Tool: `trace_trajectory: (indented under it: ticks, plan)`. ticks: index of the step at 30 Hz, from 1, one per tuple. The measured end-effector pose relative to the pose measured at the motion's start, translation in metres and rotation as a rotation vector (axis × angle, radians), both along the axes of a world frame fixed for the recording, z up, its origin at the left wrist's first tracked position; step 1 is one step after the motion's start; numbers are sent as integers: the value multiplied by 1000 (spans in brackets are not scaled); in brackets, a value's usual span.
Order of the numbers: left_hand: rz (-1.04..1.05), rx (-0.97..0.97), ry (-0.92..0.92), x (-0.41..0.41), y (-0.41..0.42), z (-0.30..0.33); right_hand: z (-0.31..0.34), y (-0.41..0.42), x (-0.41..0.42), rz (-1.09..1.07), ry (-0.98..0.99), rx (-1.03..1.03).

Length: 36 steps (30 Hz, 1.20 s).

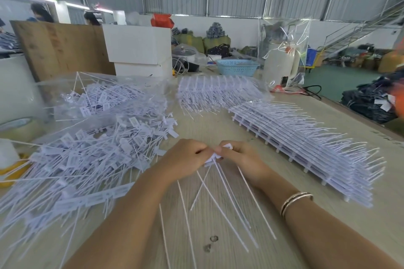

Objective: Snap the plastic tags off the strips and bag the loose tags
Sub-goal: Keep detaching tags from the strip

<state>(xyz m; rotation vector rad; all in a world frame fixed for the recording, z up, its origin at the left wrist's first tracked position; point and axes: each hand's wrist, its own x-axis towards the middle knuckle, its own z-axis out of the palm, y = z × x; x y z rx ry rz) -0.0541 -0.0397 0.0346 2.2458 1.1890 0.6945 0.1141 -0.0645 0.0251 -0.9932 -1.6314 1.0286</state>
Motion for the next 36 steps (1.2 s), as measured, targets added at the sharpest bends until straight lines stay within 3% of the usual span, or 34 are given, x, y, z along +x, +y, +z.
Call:
trace_trajectory:
  ticks: [8,11,13,18,20,23,28,36]
  plan:
    - [-36,-221,-316,1,1,-3,-7,7,-2,-126,68,79]
    - [29,-223,-435,-6,4,-4,-6,11,9,-348,214,58]
    - [83,-211,-480,-14,8,-5,-6,13,23,-414,159,67]
    - [15,-246,-387,-3,2,-3,-14,22,14,-428,-431,150]
    - [-4,-210,-299,-1,-1,0,-14,22,10,-511,-534,174]
    - [6,-91,-139,-1,-5,-1,-11,16,7,-510,-507,213]
    - [46,50,-123,7,-6,2,-7,7,-14,-280,-540,154]
    - [29,12,-55,19,8,18,-2,8,3,-241,-197,43]
